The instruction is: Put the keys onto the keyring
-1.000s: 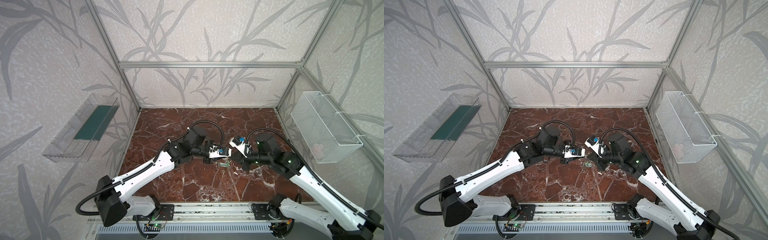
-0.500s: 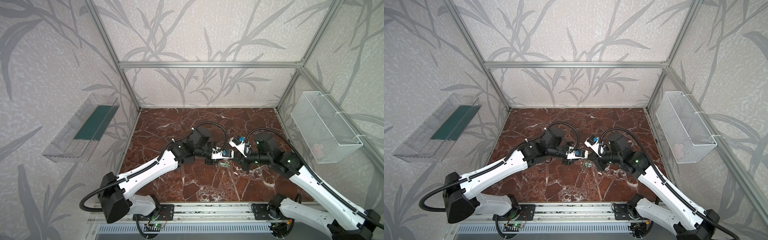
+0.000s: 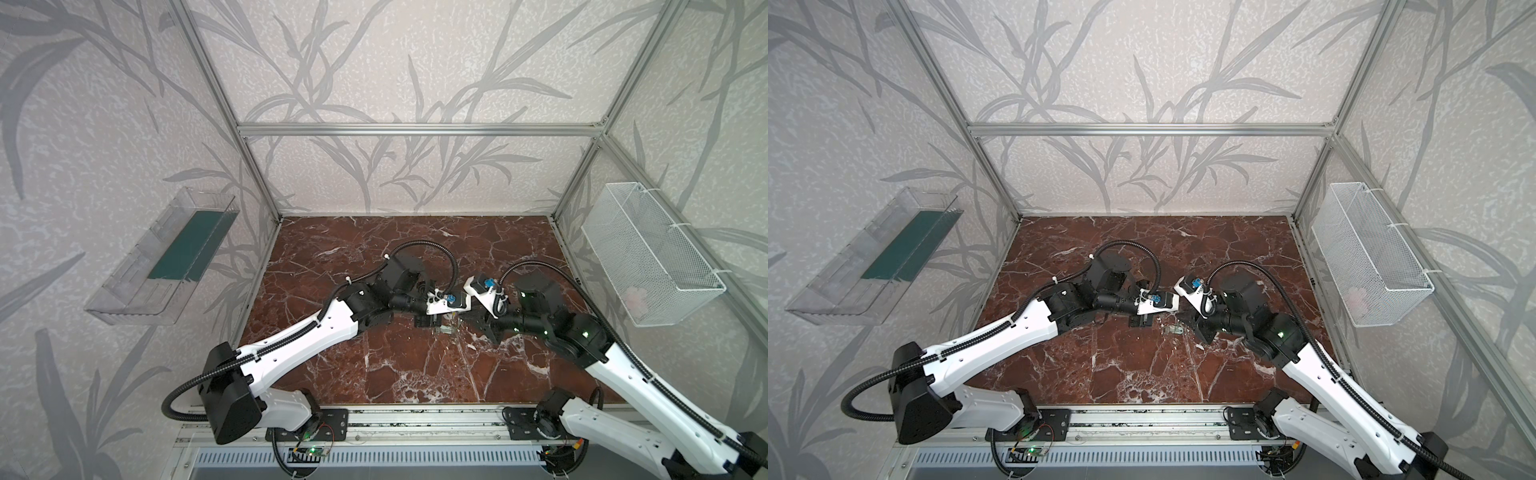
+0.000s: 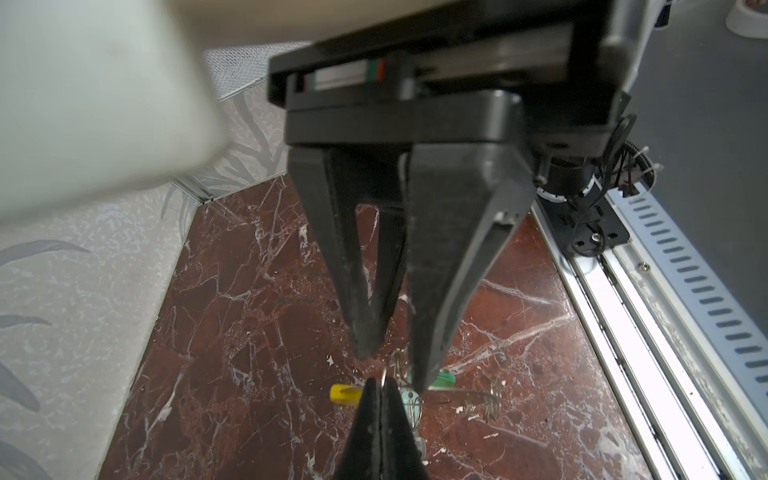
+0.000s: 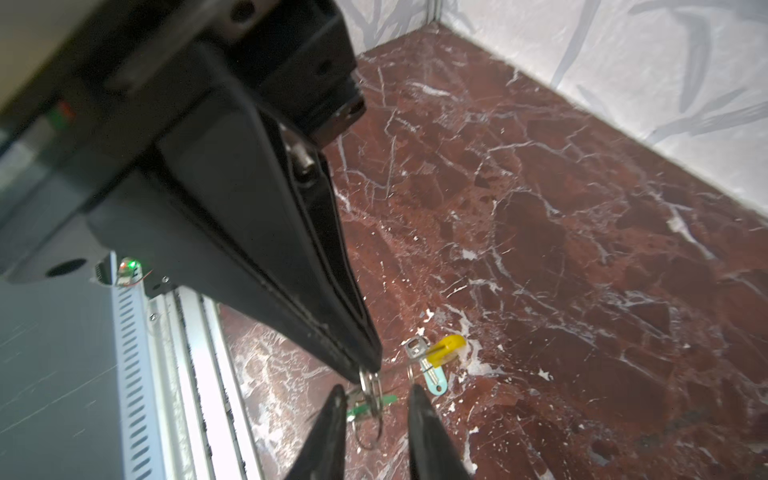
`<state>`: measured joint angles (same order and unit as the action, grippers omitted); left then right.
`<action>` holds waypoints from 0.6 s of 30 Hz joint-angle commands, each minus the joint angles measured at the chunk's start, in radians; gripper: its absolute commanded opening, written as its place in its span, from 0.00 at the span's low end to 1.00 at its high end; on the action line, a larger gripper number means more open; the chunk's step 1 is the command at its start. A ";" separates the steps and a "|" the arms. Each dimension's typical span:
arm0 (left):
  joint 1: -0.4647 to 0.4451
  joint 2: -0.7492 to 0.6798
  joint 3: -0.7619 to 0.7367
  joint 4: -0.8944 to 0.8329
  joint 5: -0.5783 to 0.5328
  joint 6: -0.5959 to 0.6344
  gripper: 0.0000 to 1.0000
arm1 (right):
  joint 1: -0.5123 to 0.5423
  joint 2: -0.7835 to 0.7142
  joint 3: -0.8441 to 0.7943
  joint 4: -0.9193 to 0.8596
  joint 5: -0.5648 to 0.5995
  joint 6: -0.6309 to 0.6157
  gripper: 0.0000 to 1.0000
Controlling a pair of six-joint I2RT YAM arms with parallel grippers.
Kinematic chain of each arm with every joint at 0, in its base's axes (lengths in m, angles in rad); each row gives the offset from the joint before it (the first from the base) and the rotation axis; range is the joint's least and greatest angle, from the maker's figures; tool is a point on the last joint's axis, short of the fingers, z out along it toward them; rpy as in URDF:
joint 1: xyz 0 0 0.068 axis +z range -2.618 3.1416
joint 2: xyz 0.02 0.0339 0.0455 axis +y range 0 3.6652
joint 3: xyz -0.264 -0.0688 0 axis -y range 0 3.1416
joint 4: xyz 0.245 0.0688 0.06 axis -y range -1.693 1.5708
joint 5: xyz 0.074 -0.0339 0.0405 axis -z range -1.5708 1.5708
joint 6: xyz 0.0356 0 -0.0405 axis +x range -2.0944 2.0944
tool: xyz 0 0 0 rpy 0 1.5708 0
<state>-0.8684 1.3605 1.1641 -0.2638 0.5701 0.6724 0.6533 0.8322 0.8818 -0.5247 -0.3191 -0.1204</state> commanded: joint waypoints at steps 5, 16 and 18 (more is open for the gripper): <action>0.030 -0.054 -0.077 0.231 0.054 -0.193 0.00 | -0.026 -0.145 -0.122 0.163 0.092 0.091 0.33; 0.038 -0.084 -0.154 0.482 0.000 -0.400 0.00 | -0.024 -0.131 -0.176 0.288 -0.023 0.143 0.34; 0.038 -0.090 -0.166 0.517 -0.010 -0.429 0.00 | -0.025 -0.133 -0.186 0.321 -0.007 0.154 0.36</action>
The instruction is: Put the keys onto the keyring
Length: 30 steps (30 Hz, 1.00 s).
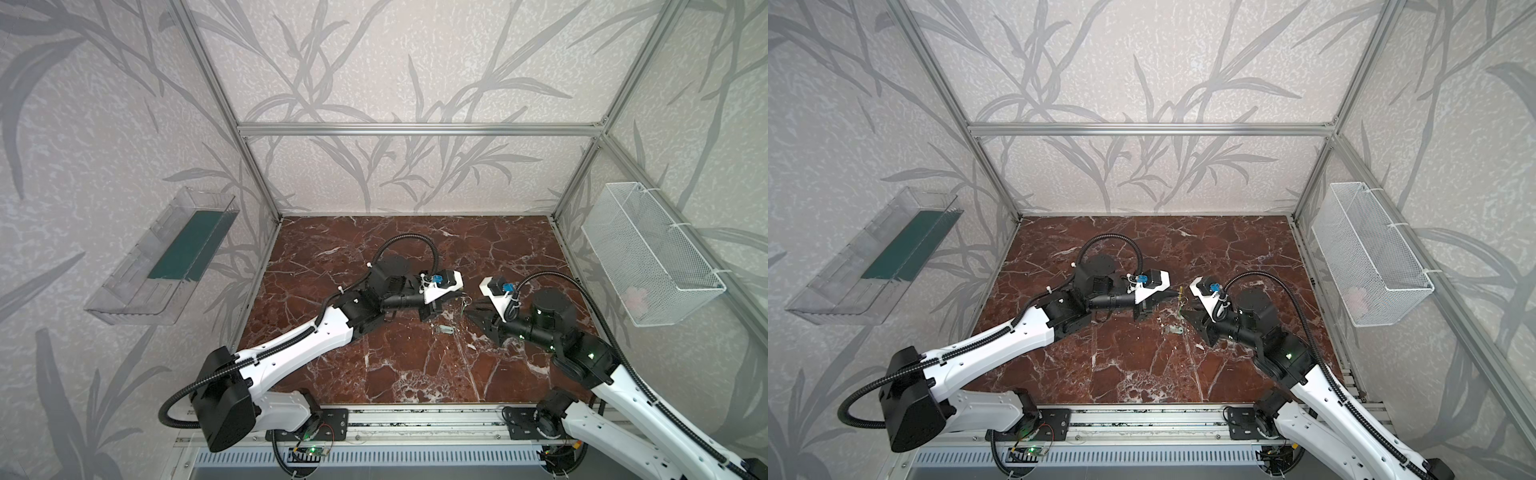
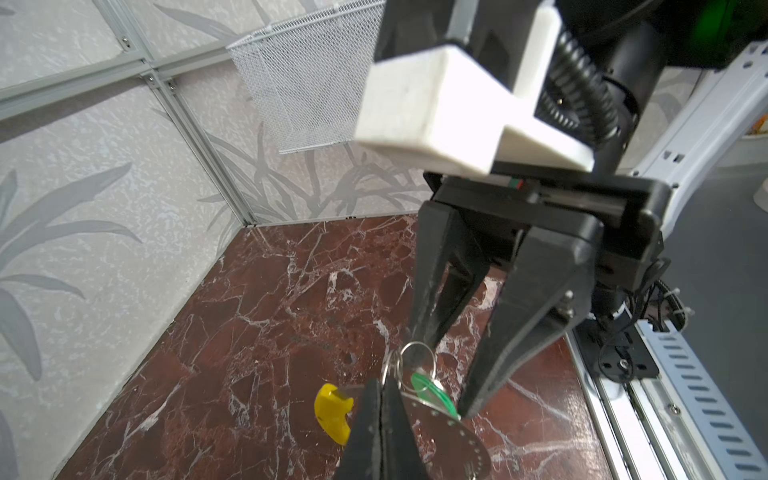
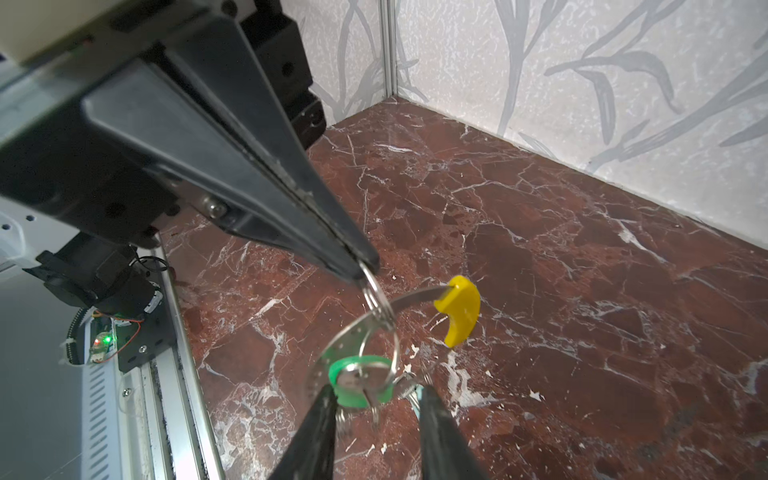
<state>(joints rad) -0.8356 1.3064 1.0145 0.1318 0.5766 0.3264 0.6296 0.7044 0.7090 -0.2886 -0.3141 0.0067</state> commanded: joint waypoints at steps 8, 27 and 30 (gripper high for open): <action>0.004 -0.044 -0.037 0.172 -0.028 -0.144 0.00 | 0.000 0.031 0.000 0.106 0.008 0.021 0.39; 0.004 -0.037 -0.035 0.208 -0.029 -0.193 0.00 | 0.001 0.051 -0.002 0.187 0.032 0.016 0.33; 0.004 -0.034 -0.034 0.217 -0.028 -0.208 0.00 | 0.003 0.061 0.003 0.189 0.032 0.008 0.33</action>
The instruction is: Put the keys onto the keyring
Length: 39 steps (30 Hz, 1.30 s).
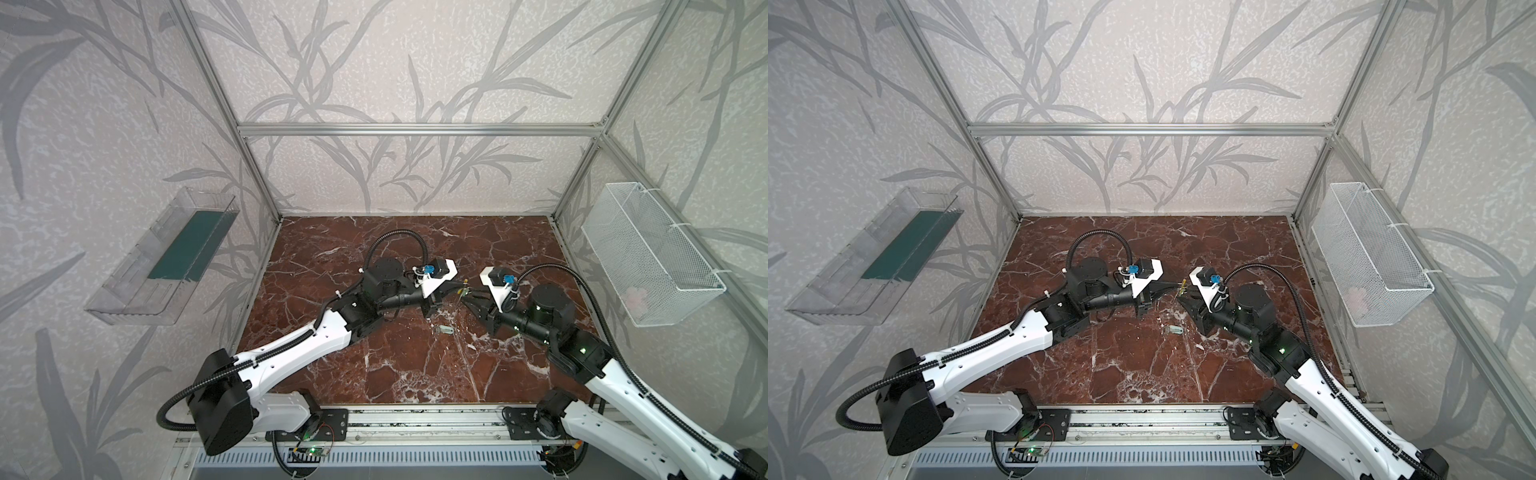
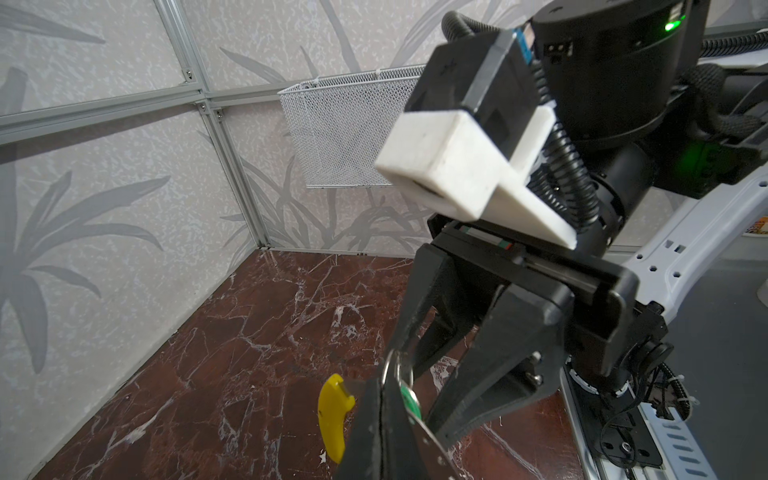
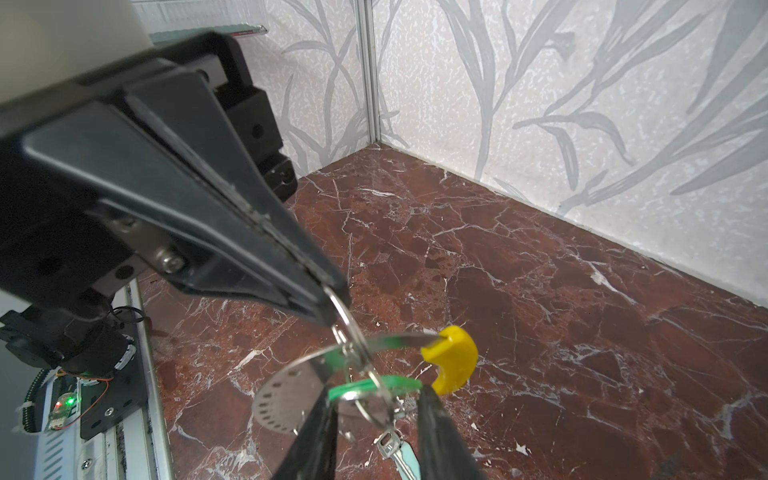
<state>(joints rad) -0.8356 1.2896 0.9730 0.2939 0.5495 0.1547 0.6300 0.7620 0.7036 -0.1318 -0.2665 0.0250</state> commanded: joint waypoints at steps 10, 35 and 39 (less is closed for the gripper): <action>0.009 -0.013 0.003 0.087 -0.001 -0.060 0.00 | 0.002 -0.018 -0.005 0.021 -0.001 -0.038 0.03; 0.039 -0.020 -0.054 0.204 -0.013 -0.092 0.00 | -0.050 -0.053 -0.015 -0.074 -0.002 -0.044 0.48; 0.030 -0.018 -0.045 0.194 -0.053 -0.075 0.00 | -0.033 -0.078 -0.016 -0.031 -0.003 -0.034 0.52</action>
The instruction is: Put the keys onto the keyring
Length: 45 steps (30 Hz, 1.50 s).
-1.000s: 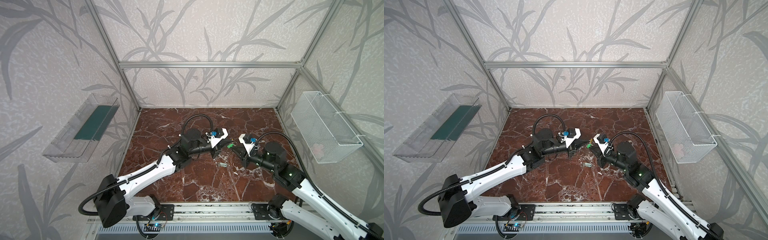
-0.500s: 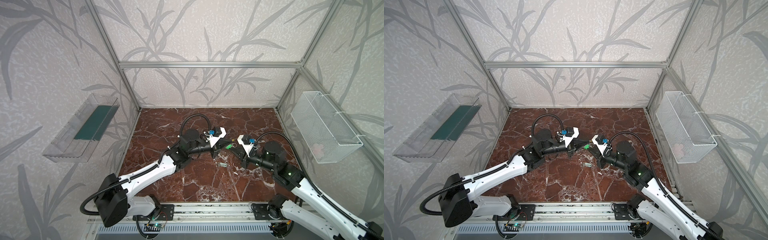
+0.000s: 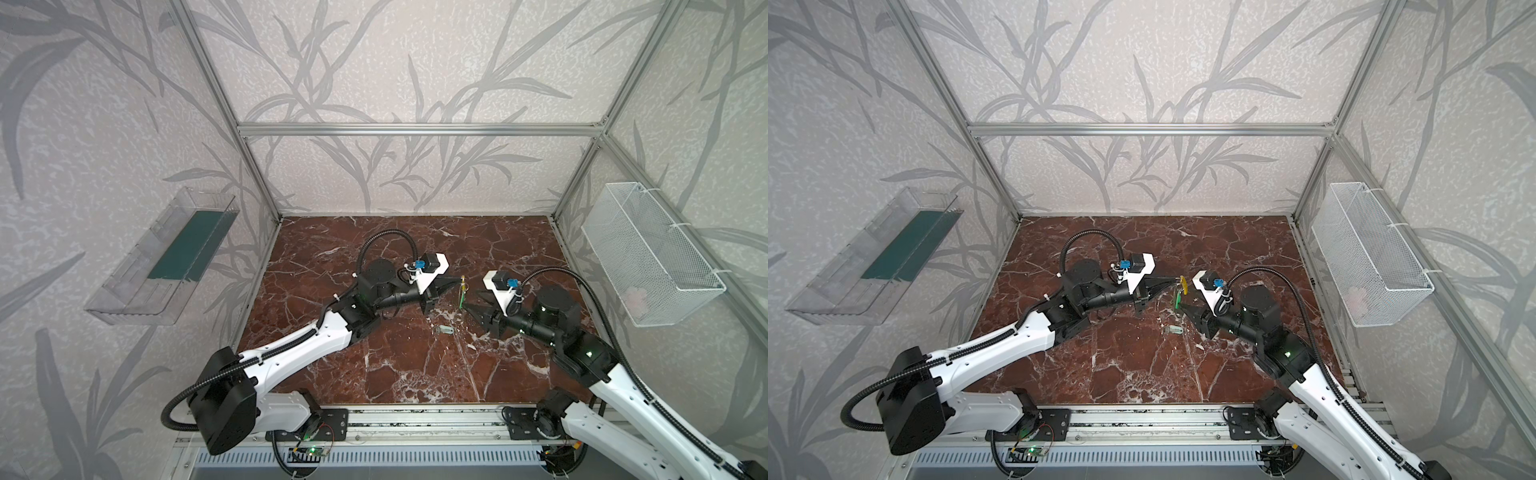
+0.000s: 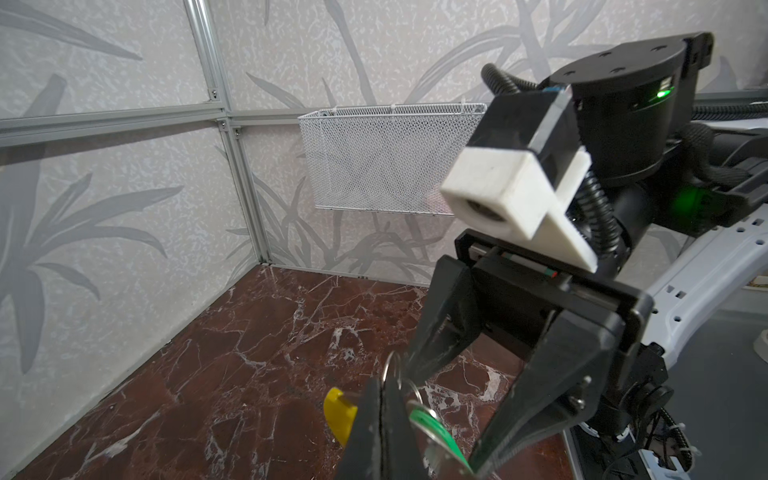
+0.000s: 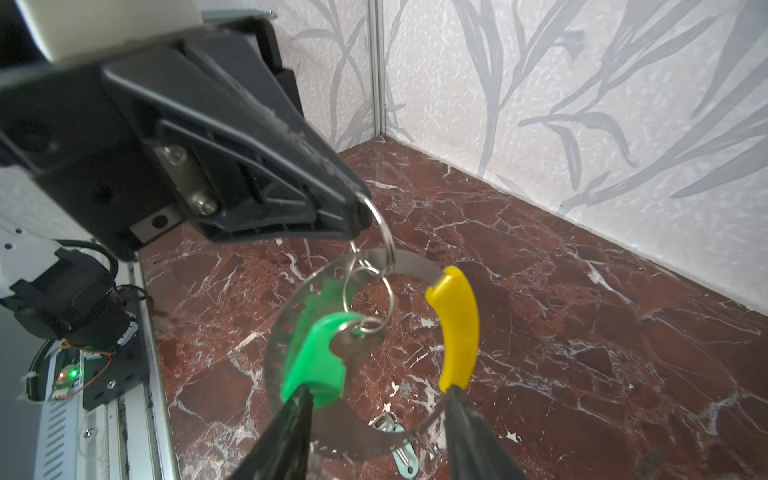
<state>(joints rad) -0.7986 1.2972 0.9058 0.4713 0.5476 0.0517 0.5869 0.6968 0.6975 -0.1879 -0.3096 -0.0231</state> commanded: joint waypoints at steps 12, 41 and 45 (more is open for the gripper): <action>-0.040 -0.037 0.031 -0.023 -0.126 0.092 0.00 | 0.124 0.071 0.019 0.115 0.203 -0.009 0.40; -0.046 -0.045 0.043 -0.039 -0.133 0.111 0.00 | 0.129 -0.054 -0.060 0.110 0.258 -0.076 0.36; -0.048 -0.039 0.047 -0.040 -0.136 0.111 0.00 | 0.136 0.007 -0.037 0.141 0.228 -0.072 0.36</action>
<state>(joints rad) -0.8394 1.2785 0.9150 0.4168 0.4160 0.1574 0.7128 0.6731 0.6262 -0.0509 -0.0635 -0.0841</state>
